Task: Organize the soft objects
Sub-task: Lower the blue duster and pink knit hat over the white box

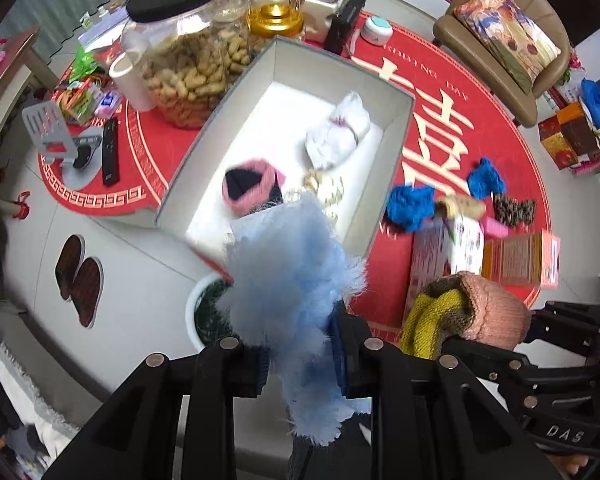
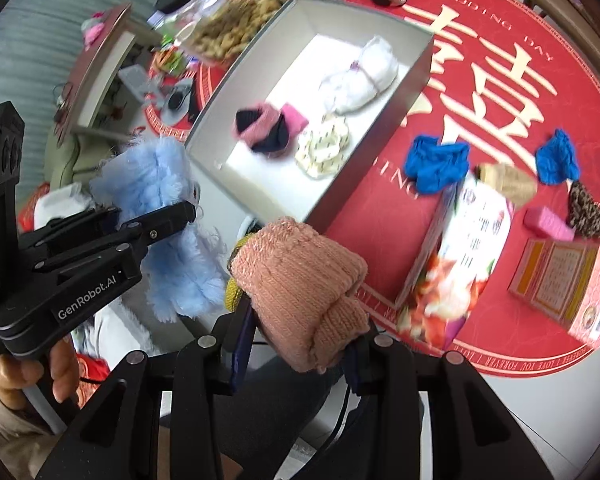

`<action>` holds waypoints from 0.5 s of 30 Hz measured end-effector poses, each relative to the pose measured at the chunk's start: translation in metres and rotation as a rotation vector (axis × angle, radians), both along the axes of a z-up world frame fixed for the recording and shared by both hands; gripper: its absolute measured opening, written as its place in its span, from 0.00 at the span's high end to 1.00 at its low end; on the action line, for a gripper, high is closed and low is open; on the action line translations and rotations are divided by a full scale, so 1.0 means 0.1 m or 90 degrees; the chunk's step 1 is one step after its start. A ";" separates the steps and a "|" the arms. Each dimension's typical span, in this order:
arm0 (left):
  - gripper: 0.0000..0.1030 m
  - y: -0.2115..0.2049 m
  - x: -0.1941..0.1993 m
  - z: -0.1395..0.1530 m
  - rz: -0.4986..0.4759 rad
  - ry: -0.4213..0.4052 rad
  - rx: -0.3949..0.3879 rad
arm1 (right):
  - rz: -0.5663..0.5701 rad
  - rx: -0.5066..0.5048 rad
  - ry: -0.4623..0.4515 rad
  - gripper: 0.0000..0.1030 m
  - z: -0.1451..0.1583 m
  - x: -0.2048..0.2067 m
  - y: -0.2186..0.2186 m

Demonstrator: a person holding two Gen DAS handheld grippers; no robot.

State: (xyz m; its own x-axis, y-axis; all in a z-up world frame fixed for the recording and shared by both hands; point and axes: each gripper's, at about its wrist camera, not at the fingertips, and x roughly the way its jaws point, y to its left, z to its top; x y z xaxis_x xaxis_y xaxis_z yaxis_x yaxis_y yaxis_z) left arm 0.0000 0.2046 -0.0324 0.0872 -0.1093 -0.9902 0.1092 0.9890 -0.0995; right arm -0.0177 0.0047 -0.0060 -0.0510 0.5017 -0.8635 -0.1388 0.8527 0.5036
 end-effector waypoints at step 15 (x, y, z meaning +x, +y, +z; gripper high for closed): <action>0.74 0.05 0.91 -0.18 0.067 -0.011 0.018 | -0.073 -0.038 -0.021 0.61 0.09 1.07 0.19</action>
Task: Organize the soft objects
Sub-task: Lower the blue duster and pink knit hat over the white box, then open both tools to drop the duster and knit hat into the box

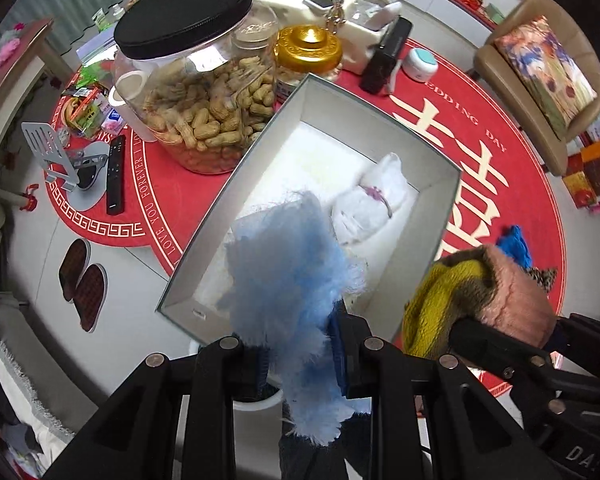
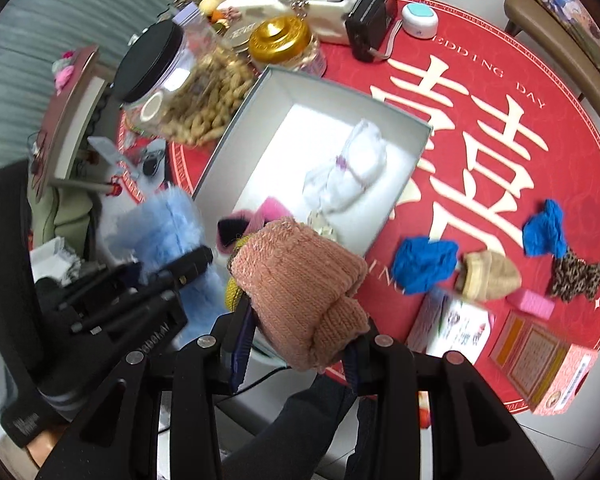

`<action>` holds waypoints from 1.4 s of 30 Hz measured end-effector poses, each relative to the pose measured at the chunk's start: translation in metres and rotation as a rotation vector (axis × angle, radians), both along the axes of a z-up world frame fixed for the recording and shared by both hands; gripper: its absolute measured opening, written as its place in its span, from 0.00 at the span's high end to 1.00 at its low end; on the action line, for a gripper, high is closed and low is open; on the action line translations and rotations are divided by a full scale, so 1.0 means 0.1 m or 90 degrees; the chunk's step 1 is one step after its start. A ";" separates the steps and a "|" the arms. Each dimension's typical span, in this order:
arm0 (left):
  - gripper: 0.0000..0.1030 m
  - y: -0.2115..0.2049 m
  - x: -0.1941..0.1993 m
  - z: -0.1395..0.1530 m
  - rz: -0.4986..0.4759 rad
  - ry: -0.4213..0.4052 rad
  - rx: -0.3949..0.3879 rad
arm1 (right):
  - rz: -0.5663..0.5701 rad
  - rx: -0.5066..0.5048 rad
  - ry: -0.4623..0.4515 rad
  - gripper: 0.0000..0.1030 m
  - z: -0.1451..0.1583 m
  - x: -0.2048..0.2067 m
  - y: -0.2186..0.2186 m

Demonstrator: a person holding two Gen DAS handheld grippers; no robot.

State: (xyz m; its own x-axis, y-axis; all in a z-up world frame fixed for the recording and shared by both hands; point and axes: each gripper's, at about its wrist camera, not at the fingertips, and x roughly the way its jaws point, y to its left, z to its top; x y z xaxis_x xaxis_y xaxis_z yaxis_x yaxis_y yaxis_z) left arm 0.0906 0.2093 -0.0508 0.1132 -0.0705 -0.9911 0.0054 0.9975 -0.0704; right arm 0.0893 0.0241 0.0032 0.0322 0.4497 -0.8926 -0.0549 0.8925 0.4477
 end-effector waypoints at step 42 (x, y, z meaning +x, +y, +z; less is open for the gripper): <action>0.00 0.02 0.29 -0.32 0.013 0.032 -0.010 | -0.039 -0.001 0.003 0.00 -0.14 0.52 -0.06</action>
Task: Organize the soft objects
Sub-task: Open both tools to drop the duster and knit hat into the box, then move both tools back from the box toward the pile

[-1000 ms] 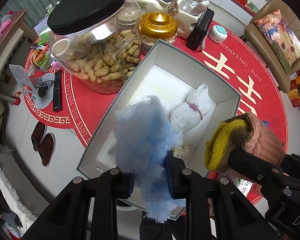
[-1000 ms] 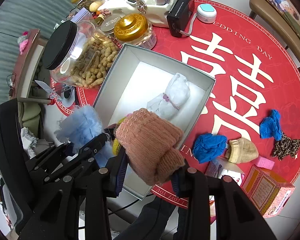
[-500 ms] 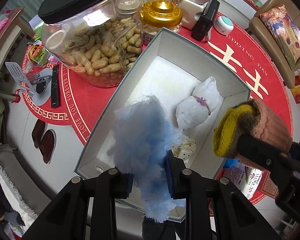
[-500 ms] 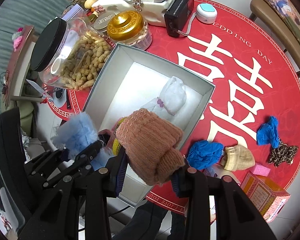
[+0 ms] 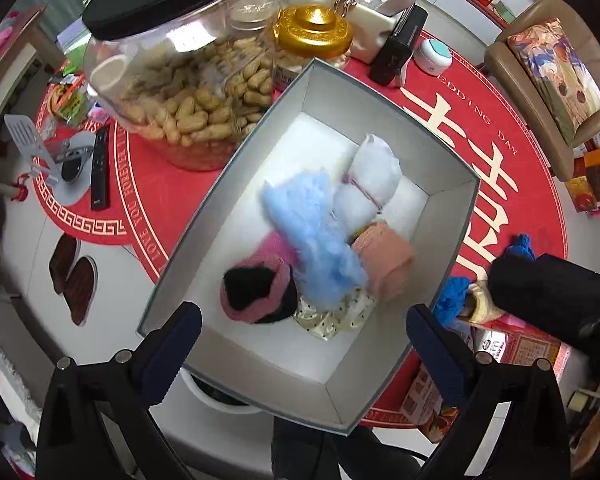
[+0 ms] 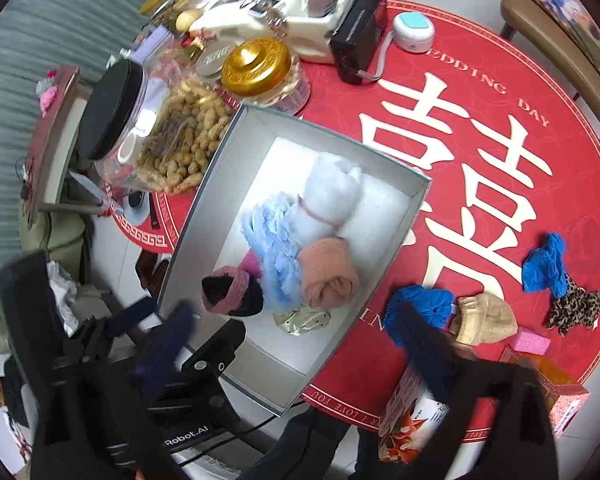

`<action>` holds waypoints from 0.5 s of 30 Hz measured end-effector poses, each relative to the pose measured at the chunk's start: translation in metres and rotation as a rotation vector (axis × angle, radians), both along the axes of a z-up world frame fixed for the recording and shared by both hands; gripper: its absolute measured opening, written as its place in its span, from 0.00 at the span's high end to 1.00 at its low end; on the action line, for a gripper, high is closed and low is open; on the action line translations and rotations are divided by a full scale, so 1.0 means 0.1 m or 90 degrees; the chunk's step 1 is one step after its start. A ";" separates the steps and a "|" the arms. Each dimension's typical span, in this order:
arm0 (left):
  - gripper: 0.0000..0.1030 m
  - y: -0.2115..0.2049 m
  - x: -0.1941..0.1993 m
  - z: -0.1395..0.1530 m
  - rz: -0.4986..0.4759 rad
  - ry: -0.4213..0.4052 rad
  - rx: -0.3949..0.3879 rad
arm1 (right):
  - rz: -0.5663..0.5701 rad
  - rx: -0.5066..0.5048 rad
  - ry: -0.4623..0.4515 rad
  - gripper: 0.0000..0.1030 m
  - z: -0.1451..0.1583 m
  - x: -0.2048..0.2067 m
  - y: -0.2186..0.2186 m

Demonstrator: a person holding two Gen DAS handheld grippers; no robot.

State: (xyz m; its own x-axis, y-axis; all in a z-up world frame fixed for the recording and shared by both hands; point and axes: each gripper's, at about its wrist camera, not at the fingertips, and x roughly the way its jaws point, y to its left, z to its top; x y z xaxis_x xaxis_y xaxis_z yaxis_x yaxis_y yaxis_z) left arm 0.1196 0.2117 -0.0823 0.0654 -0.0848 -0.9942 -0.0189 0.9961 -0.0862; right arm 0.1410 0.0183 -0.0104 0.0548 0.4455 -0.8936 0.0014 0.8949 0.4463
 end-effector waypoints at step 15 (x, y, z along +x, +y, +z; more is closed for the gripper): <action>0.00 -0.78 -0.24 0.25 -0.125 0.015 -0.049 | -0.170 0.109 0.012 0.00 0.26 -0.69 -1.13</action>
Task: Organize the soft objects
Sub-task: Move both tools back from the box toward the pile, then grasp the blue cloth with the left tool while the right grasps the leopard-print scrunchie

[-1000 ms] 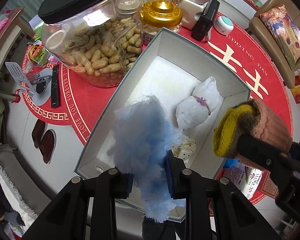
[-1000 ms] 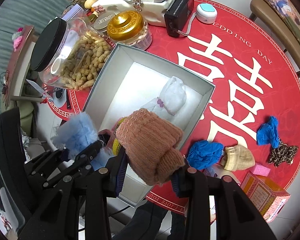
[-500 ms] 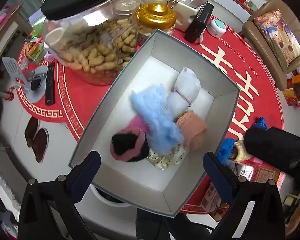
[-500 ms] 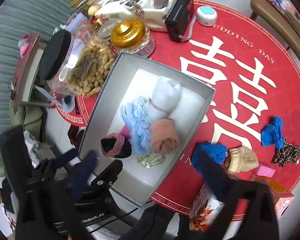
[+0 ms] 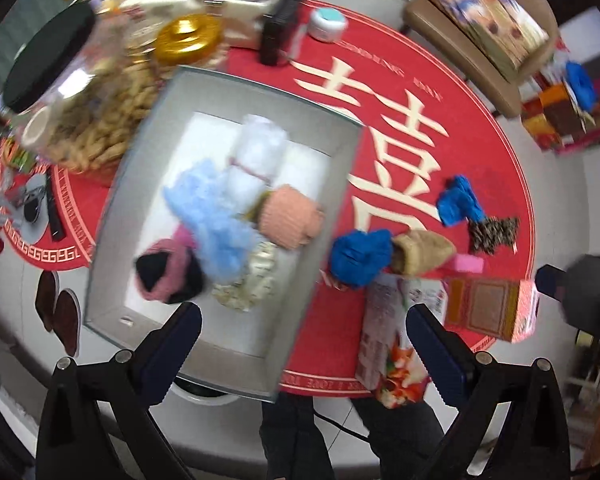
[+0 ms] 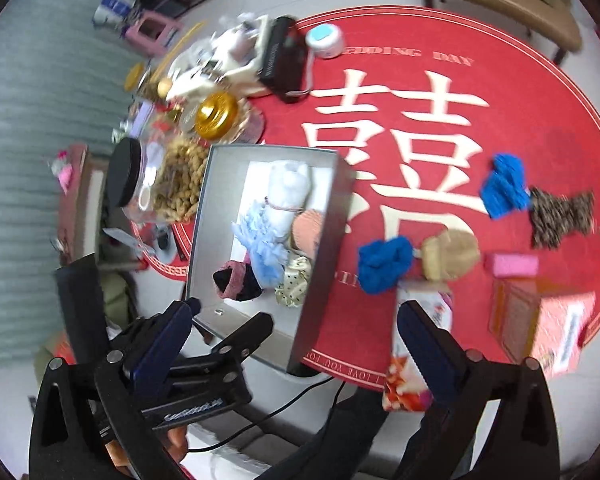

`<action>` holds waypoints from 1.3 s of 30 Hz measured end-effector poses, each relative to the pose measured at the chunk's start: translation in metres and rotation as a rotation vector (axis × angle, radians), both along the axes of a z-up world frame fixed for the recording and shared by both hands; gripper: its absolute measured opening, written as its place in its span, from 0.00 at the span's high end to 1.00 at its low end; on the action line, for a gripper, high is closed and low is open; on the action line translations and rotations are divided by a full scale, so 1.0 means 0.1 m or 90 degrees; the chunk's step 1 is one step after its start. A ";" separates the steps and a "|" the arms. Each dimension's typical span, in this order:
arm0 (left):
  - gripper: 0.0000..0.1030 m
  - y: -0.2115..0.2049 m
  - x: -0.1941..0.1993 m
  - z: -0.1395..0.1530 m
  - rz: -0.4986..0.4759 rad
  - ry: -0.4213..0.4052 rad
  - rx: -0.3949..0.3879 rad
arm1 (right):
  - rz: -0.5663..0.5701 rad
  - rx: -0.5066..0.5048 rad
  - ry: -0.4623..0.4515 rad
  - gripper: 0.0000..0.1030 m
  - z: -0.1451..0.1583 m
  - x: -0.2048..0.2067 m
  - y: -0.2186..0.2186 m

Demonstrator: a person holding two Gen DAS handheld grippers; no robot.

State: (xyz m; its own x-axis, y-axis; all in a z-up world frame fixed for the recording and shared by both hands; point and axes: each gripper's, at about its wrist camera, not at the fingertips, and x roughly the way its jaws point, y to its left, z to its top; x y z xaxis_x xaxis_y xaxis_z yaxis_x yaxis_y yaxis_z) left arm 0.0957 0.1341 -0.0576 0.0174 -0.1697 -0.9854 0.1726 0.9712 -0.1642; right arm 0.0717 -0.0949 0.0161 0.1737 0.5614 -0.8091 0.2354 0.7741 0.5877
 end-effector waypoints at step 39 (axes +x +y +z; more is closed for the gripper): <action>0.00 -3.15 0.69 -1.75 -0.167 0.092 0.167 | -0.191 -0.022 0.166 0.00 -2.32 -0.23 -2.83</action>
State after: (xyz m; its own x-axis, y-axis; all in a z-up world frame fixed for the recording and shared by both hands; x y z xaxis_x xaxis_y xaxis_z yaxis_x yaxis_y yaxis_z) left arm 0.1652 -0.1807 -0.2321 -0.1356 0.1081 -0.9849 0.4142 0.9092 0.0428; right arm 0.0487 -0.3781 -0.2160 0.1131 0.4888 -0.8650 0.5919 0.6661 0.4538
